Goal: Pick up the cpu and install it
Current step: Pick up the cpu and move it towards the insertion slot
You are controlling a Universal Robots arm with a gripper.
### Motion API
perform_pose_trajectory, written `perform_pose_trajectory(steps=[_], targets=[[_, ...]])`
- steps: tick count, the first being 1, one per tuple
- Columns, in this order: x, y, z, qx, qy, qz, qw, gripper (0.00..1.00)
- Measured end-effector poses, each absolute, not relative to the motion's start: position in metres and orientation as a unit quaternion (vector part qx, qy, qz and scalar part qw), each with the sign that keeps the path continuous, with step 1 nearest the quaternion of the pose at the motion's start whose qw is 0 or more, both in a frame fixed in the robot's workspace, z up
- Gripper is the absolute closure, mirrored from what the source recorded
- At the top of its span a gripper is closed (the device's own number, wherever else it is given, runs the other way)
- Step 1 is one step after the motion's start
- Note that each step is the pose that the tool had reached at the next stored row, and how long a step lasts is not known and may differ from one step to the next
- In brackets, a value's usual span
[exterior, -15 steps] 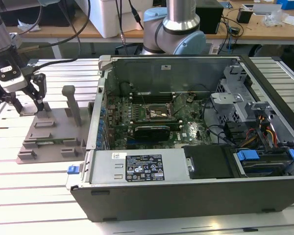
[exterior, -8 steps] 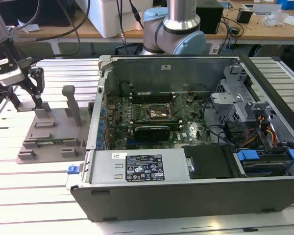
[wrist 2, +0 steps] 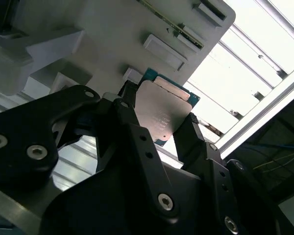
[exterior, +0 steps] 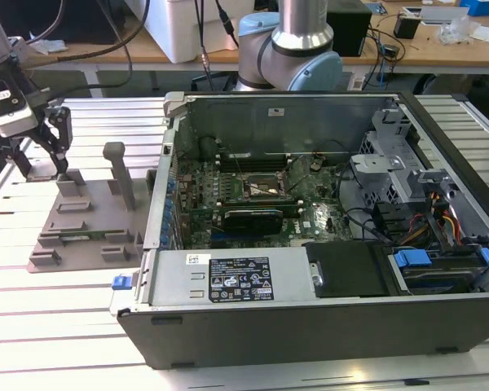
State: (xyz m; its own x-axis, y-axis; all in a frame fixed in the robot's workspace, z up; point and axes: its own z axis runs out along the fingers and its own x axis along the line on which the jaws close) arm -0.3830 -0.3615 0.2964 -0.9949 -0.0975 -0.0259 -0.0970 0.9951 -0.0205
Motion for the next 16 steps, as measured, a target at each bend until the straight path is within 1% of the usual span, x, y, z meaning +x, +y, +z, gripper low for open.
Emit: perform_pose_trajectory(steps=[16], targets=[[-0.383, -0.361, 0.317, -0.049, 0.999, -0.01, 0.013, 0.45]])
